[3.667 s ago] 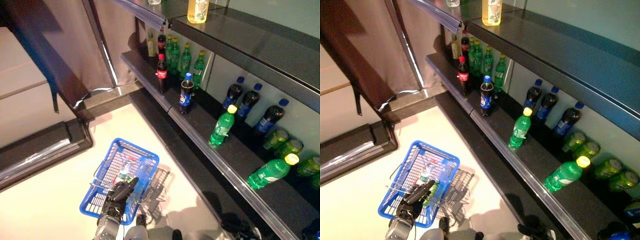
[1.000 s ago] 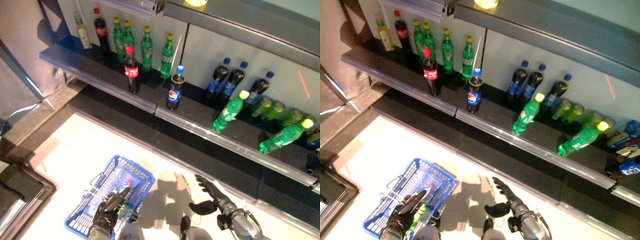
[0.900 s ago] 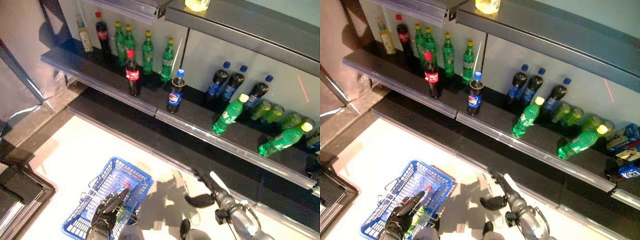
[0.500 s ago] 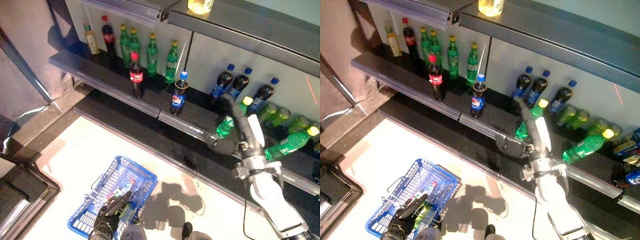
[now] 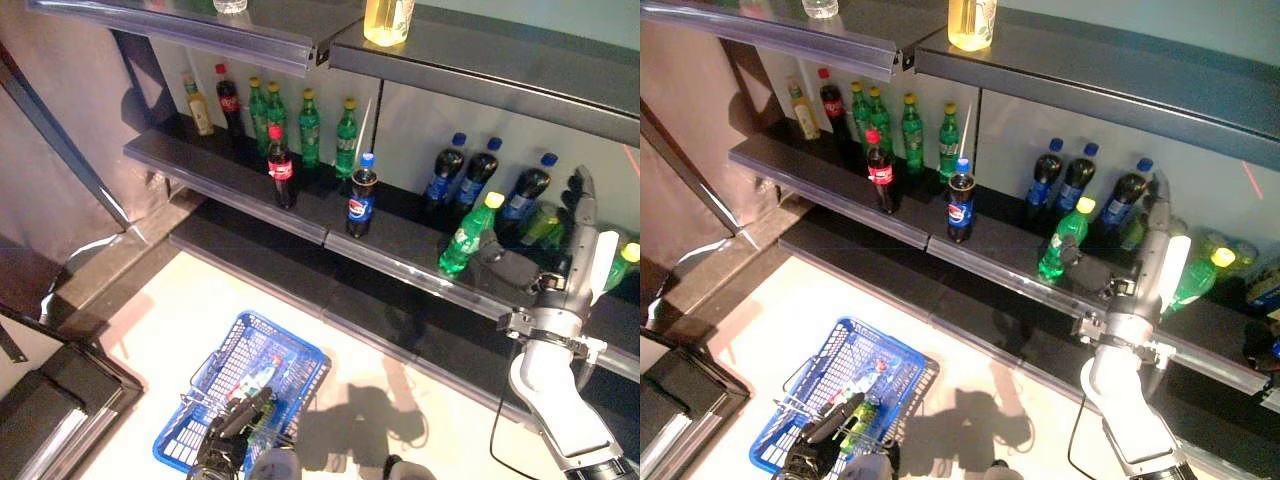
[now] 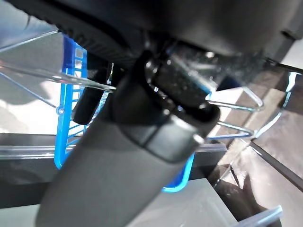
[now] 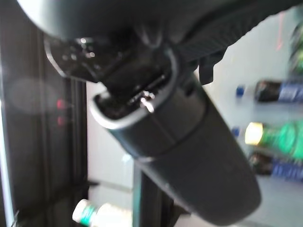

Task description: Pick up the drink and place into the basket.

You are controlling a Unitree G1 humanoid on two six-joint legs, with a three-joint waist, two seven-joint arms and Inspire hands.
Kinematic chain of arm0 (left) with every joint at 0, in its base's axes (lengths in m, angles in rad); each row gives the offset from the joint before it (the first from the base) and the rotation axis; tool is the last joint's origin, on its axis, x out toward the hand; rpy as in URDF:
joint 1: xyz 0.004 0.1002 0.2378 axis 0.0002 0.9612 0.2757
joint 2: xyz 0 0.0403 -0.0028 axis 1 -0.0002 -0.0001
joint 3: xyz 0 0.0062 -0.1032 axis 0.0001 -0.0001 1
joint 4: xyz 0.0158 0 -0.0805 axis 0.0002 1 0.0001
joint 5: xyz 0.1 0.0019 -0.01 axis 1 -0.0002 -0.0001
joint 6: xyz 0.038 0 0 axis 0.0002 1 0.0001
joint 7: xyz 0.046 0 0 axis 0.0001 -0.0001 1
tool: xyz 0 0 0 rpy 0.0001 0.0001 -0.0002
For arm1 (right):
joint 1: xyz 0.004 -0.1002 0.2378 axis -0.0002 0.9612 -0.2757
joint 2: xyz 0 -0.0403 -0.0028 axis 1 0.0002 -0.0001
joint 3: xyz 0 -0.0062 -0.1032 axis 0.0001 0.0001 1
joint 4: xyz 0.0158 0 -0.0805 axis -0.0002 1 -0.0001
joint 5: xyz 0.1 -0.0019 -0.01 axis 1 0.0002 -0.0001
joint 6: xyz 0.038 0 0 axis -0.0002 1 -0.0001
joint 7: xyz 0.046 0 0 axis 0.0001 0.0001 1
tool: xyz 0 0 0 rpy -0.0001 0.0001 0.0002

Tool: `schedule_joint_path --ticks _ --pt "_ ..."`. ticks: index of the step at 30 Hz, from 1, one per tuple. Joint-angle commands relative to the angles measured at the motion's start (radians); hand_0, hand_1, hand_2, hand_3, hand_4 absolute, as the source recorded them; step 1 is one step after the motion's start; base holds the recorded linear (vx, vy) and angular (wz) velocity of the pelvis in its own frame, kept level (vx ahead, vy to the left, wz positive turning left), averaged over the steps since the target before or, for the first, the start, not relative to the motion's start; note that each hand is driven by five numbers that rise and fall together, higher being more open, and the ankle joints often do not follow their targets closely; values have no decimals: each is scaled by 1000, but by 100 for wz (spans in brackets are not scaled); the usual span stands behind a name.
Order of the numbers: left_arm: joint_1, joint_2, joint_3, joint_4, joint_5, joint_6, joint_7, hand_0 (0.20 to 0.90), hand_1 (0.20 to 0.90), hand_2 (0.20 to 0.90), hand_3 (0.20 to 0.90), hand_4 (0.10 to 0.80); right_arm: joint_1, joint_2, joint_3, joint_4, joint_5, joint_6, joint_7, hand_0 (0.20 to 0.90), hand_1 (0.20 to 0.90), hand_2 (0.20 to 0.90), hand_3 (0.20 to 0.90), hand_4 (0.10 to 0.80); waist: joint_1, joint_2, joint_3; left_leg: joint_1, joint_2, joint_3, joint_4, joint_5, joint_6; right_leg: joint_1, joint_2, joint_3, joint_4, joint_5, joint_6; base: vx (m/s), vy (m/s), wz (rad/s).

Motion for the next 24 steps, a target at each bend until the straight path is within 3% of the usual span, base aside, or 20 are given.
schedule_joint_path --ticks 1,7,13,24 --pt "129 47 -31 -144 76 -103 -98 300 300 300 200 100 -31 -36 -90 -61 29 -43 -30 900 900 900 900 800 15 46 -30 -127 7 -70 125 16 -17 -42 -16 -32 98 8 -39 99 123 -2" --pt "134 33 -71 -148 59 -111 -112 300 300 300 200 100 -57 -24 -74 7 80 -67 -40 900 900 900 900 800 5 91 20 -158 -15 -68 155 43 -12 -78 -31 -14 137 14 -45 34 77 -8" --pt "70 64 -124 -172 16 -116 -114 300 300 300 200 100 -258 0 -51 116 80 -52 -86 900 900 900 900 800 13 127 123 -222 -42 -78 192 62 -6 -136 -38 -1 170 35 -47 -85 10 -7" --pt "-20 143 -145 -213 -15 -127 -97 300 300 300 200 100 -538 -8 -6 222 80 -31 -101 900 900 900 900 800 53 111 224 -341 -46 -110 235 43 6 -209 -29 -1 162 64 -46 -101 -104 -4"
